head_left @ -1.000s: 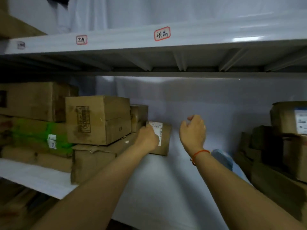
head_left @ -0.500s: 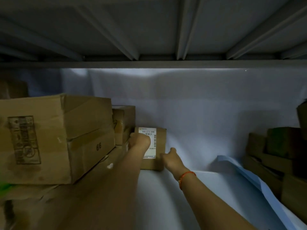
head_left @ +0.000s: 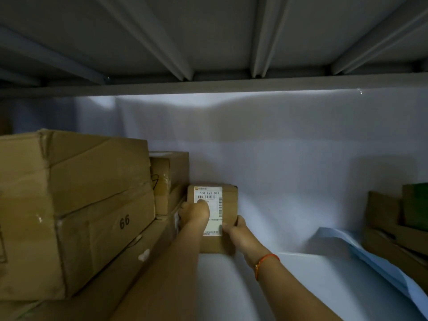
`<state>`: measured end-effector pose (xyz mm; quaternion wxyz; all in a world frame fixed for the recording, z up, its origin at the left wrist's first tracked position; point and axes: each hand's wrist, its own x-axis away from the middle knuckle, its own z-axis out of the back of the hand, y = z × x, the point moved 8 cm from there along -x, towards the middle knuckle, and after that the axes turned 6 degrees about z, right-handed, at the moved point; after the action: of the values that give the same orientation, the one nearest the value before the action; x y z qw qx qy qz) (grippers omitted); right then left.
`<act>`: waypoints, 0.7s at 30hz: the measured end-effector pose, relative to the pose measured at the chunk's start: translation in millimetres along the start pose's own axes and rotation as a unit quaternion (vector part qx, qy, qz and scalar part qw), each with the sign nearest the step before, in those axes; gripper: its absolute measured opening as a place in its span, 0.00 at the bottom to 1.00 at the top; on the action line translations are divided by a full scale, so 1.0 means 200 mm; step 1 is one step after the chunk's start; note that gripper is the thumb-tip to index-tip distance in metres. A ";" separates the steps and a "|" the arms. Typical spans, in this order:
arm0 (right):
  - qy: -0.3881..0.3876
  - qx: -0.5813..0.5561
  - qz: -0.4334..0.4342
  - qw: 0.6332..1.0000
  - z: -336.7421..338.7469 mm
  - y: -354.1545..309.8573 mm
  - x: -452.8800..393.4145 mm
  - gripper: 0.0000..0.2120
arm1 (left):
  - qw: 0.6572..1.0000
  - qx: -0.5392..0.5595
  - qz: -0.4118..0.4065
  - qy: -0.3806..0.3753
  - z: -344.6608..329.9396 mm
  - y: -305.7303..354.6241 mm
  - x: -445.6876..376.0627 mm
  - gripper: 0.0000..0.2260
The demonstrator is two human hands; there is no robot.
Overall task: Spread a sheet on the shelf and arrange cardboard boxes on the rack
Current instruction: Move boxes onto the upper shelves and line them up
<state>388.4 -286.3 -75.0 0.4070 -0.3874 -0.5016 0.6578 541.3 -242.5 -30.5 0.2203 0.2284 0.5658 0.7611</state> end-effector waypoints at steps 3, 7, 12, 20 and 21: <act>0.016 -0.012 0.006 1.000 0.03 0.00 0.04 0.21 | 1.000 0.021 0.006 -0.004 0.00 0.00 0.04 0.22; 0.039 -0.010 0.006 0.999 0.11 -0.03 0.14 0.18 | 0.998 0.045 0.014 -0.028 -0.03 -0.01 0.14 0.25; 0.059 0.009 0.020 0.998 0.24 -0.11 0.33 0.17 | 0.995 0.082 0.007 -0.048 -0.02 0.00 0.36 0.24; 0.102 0.024 0.082 0.991 0.51 -0.30 0.85 0.15 | 0.994 0.105 -0.030 -0.023 0.11 0.04 0.97 0.28; 0.112 0.025 0.096 0.989 0.53 -0.32 0.92 0.16 | 0.993 0.111 -0.035 -0.013 0.14 0.05 1.04 0.29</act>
<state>233.3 -142.3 -9.9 0.4053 -0.4949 -0.3962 0.6587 390.5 -99.5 6.0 0.2278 0.2412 0.6513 0.6824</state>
